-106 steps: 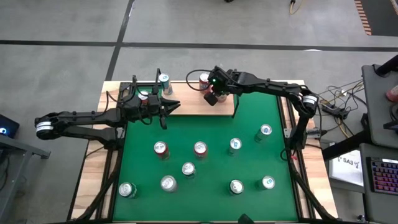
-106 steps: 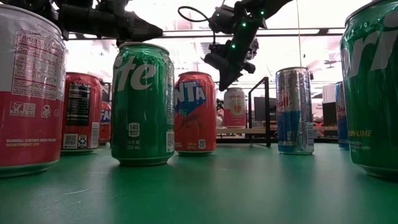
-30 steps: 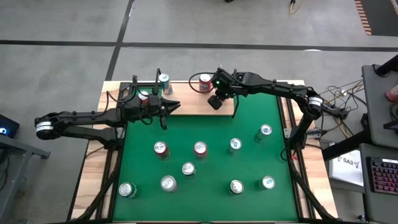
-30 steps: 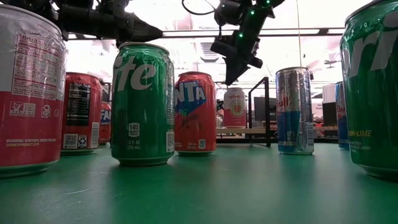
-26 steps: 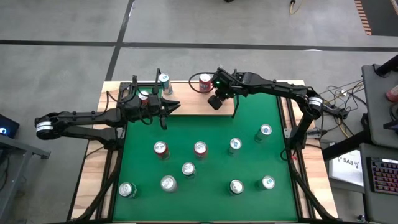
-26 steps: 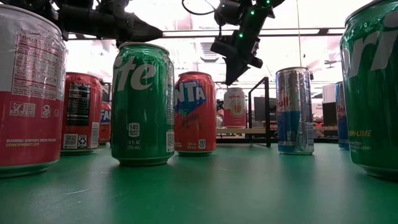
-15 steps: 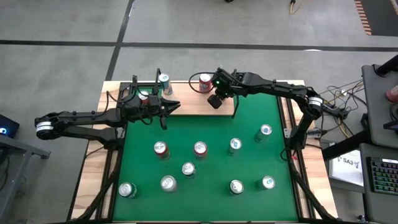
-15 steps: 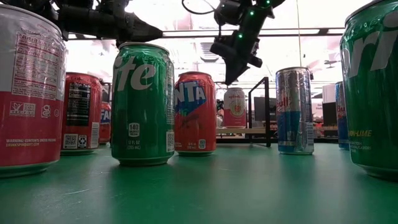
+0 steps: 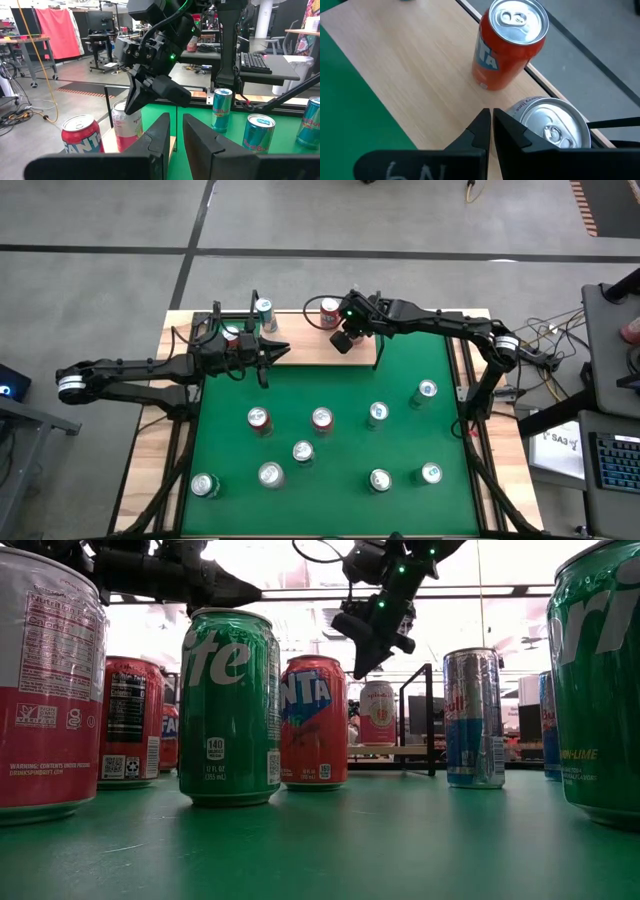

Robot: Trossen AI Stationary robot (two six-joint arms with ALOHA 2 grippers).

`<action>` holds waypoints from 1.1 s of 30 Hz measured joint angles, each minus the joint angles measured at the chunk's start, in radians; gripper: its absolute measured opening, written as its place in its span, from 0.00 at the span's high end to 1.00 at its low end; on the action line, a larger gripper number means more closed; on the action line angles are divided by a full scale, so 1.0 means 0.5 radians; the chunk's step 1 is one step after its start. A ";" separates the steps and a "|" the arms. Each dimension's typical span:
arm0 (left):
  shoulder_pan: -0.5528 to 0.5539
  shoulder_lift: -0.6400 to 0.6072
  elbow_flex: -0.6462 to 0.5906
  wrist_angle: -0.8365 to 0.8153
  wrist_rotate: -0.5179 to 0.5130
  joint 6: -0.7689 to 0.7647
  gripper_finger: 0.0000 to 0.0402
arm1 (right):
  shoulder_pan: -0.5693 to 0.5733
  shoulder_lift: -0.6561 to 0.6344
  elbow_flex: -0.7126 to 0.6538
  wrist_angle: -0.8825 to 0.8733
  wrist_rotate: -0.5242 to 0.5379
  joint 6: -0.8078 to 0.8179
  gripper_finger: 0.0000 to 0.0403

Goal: Pick and place cans onto a shelf
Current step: Put the right pink white soda can on the shelf

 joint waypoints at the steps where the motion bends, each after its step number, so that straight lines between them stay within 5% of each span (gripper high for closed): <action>1: 0.000 0.000 0.000 0.000 0.000 0.000 0.91 | 0.000 0.000 0.000 0.000 0.000 -0.001 0.97; 33: 0.000 0.000 -0.003 -0.014 0.000 0.000 0.91 | -0.041 0.001 -0.040 -0.002 0.004 0.002 0.97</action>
